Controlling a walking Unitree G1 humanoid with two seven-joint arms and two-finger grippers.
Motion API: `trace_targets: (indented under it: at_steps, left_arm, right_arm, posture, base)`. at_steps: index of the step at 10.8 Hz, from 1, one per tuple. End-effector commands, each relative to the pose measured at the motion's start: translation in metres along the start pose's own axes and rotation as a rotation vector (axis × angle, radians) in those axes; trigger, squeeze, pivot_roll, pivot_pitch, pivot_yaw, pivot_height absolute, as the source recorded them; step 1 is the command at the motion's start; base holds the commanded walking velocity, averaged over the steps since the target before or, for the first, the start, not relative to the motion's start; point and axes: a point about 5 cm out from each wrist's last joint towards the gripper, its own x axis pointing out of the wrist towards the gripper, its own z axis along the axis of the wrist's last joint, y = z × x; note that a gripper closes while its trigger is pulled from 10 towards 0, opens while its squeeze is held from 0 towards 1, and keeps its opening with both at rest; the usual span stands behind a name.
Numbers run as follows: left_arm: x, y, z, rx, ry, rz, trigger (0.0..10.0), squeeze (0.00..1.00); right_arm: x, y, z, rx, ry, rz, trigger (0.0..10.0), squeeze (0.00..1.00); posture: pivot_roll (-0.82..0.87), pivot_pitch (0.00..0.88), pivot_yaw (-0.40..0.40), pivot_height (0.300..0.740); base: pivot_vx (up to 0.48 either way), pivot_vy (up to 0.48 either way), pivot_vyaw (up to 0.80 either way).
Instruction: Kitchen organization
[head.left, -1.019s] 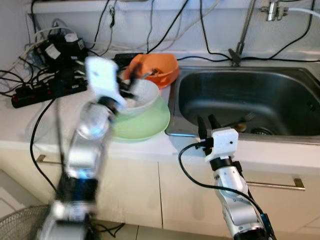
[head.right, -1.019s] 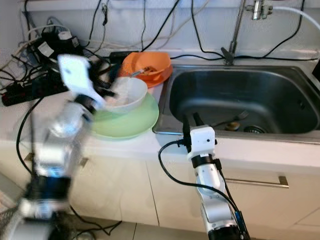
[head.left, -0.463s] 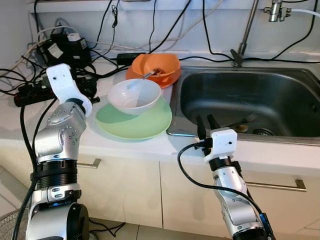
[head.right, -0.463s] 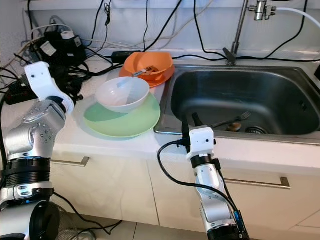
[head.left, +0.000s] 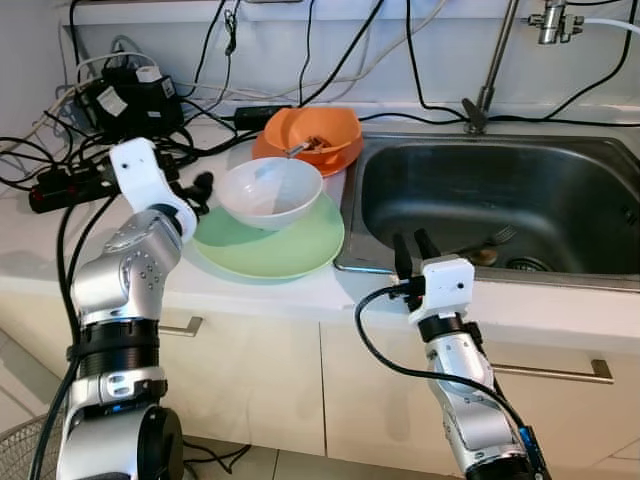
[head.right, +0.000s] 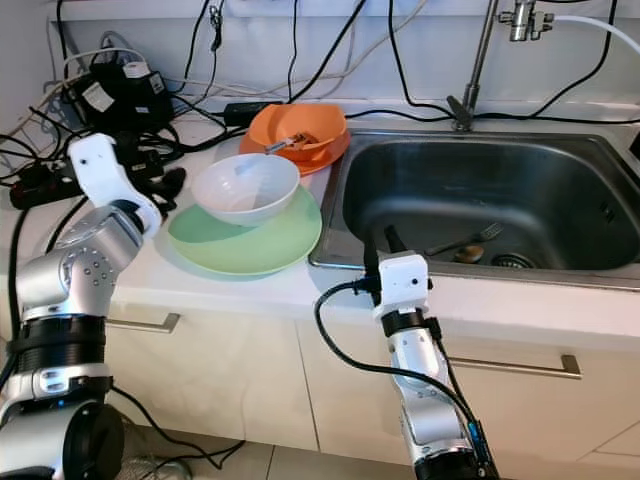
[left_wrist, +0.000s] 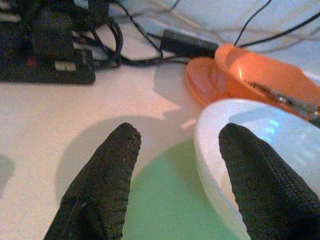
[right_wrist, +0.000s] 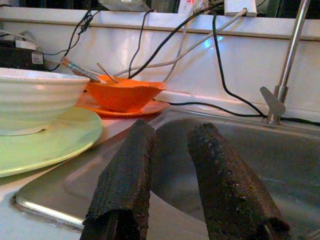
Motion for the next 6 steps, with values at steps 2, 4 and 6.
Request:
trace_targets:
  at_steps: [2,4,6]
  left_arm:
    - [0.006,-0.003,-0.005,-0.055,0.059,-0.018,10.0,0.0]
    - [0.01,-0.006,-0.011,-0.079,0.098,-0.039,10.0,0.0]
    - [0.014,-0.016,-0.027,-0.132,0.171,-0.071,10.0,0.0]
  right_arm:
    - [0.003,0.001,0.0,0.0,0.0,-0.005,10.0,0.0]
    - [0.004,0.001,0.0,0.0,-0.001,-0.005,10.0,0.0]
    - [0.004,0.002,0.0,-0.001,-0.003,-0.003,10.0,0.0]
  posture:
    - [0.04,0.0,0.094,0.74]
    - [0.04,0.0,0.096,0.74]
    - [0.03,0.0,0.1,0.74]
  base:
    - [0.0,0.0,0.0]
    - [0.0,0.0,0.0]
    - [0.0,0.0,0.0]
